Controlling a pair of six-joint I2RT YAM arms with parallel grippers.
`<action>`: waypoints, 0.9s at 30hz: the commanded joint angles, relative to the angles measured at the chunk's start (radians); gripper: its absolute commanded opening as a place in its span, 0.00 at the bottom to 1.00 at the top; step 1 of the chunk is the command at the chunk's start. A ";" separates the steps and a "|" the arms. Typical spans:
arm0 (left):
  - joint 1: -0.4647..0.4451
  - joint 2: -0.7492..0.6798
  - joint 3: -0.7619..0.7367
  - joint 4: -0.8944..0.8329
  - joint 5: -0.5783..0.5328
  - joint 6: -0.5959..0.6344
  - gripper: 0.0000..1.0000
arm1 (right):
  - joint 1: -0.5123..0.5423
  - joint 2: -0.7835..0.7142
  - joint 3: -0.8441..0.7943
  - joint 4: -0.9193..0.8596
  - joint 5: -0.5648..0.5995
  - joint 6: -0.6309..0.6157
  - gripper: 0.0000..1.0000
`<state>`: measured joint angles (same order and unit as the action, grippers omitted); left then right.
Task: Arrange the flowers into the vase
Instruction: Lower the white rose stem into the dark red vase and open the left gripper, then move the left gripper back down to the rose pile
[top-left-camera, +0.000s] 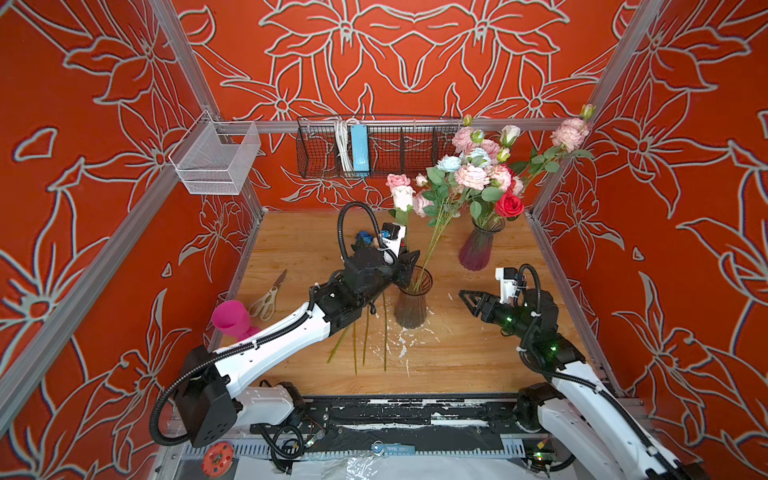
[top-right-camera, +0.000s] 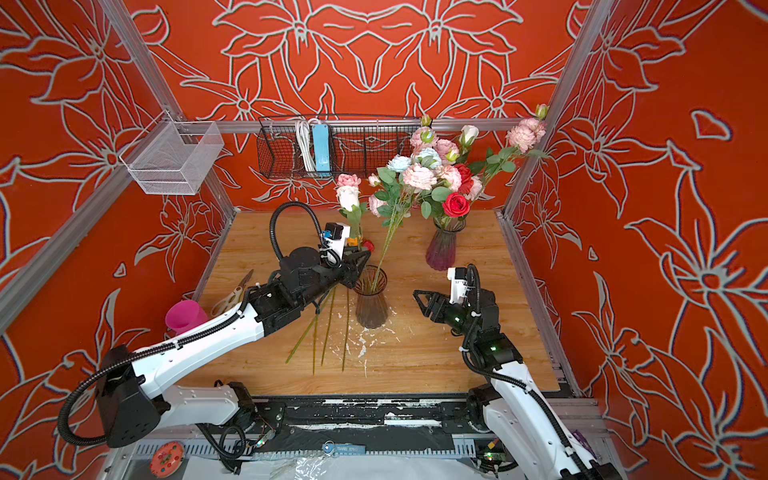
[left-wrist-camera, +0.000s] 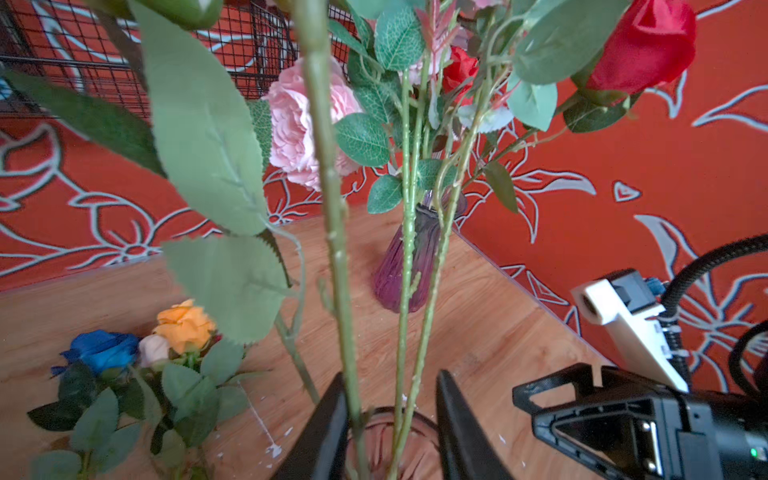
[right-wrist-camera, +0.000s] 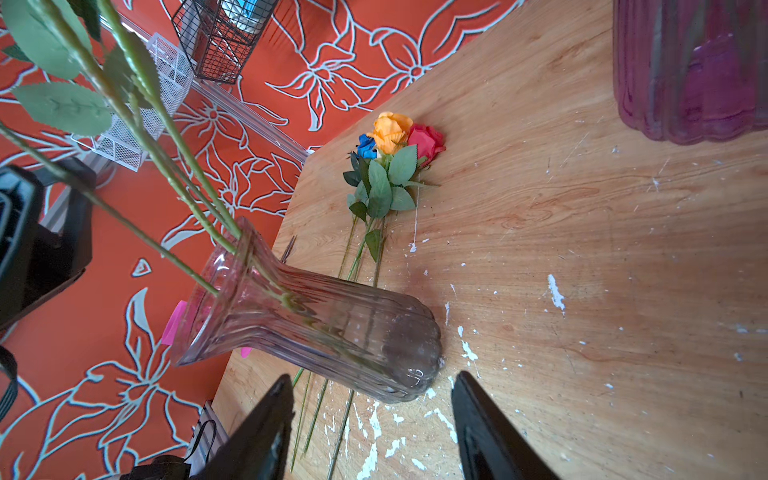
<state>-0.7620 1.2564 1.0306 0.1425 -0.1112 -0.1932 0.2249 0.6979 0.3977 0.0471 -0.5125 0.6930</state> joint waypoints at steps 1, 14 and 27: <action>-0.007 -0.061 0.022 -0.061 -0.011 0.024 0.45 | 0.007 -0.015 0.038 -0.021 0.015 -0.015 0.62; 0.011 -0.189 -0.038 -0.336 -0.242 -0.023 0.70 | 0.007 0.008 0.063 -0.017 0.023 -0.010 0.62; 0.276 0.285 0.020 -0.564 0.033 -0.177 0.46 | 0.007 0.048 0.048 -0.026 0.070 0.003 0.59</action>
<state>-0.4850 1.4425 0.9779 -0.3374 -0.1383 -0.3672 0.2249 0.7532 0.4320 0.0246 -0.4770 0.6888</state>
